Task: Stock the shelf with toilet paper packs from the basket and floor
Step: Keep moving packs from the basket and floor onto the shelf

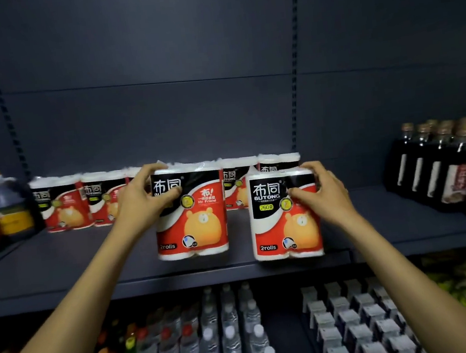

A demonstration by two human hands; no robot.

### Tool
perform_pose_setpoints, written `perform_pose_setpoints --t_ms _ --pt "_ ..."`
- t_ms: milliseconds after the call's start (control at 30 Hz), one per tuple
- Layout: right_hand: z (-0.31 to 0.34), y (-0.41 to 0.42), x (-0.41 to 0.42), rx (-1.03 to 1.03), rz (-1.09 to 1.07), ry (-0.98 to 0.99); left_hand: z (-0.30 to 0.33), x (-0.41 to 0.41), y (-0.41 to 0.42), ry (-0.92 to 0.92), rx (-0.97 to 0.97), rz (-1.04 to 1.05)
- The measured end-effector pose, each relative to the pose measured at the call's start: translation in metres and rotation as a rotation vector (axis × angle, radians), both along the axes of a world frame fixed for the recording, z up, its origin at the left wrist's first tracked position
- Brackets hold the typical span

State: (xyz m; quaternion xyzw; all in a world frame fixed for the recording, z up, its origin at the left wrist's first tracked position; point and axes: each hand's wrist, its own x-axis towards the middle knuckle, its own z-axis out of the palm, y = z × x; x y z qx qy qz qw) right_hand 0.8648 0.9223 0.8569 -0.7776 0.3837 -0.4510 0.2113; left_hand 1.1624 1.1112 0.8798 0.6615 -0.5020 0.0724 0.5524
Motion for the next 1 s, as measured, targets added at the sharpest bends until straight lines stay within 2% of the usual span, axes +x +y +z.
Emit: perform_pose_setpoints --t_ms 300,667,867,1000 --pt "-0.016 -0.078 -0.025 0.038 -0.079 -0.018 -0.004 -0.015 -0.096 0.009 0.000 -0.054" --pt "-0.022 -0.159 -0.012 0.045 -0.180 -0.034 -0.013 0.014 -0.213 0.015 0.041 -0.083" --pt "-0.020 -0.194 -0.010 0.055 -0.155 -0.068 -0.028 0.024 -0.249 0.025 0.057 -0.060" --pt "-0.020 -0.209 -0.005 0.074 -0.150 -0.109 -0.037 0.025 -0.254 -0.053 0.103 -0.054"
